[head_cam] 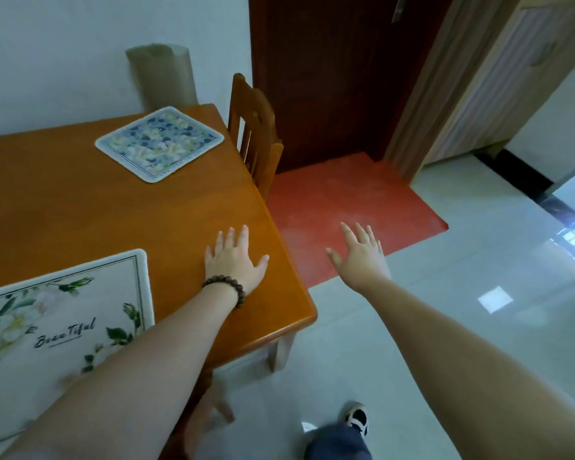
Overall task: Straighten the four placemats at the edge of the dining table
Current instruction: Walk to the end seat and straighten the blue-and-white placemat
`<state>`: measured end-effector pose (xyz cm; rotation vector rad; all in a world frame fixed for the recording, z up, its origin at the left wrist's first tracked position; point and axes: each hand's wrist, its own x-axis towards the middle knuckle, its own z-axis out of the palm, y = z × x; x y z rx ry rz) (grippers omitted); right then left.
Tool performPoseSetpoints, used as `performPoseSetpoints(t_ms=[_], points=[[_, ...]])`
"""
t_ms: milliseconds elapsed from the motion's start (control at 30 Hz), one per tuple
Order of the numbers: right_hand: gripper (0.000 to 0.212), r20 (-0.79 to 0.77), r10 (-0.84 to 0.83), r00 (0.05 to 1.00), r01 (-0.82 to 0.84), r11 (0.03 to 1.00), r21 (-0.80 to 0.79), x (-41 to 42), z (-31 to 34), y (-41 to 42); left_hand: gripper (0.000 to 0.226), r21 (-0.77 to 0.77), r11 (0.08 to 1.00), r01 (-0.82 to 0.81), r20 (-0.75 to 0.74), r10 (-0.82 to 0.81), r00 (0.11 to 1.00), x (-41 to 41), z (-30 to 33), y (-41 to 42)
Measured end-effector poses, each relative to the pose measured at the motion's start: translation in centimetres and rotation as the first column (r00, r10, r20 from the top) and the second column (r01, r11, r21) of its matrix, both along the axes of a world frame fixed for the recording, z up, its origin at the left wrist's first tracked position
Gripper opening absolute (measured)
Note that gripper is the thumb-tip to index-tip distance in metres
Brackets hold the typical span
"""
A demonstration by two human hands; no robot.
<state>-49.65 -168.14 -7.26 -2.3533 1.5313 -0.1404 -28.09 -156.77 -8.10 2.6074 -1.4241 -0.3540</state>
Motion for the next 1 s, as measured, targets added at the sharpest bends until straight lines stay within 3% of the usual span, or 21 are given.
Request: performPoseSetpoints(t_ms=[233, 467, 833, 1000], points=[[0.066, 0.028, 0.18, 0.983, -0.18, 0.984, -0.006, -3.6, 0.9, -11.6, 0.078, -0.018, 0.973, -0.231, 0.026, 0.232, 0.972, -4.6, 1.3, -7.6], [0.065, 0.068, 0.332, 0.941, -0.333, 0.943, 0.003, -1.2, 1.8, -19.0, 0.08, 0.031, 0.918, -0.395, 0.06, 0.393, 0.918, -4.9, 2.2, -10.5], [0.062, 0.083, 0.532, 0.843, -0.531, 0.846, -0.036, 10.4, 1.4, -28.5, 0.079, 0.011, 0.797, -0.604, 0.06, 0.603, 0.796, 1.4, 1.5, -17.8], [0.061, -0.01, 0.667, 0.745, -0.664, 0.74, -0.103, 19.8, 1.8, -33.8, 0.08, -0.004, 0.706, -0.708, 0.027, 0.708, 0.706, 7.7, 0.3, -21.8]])
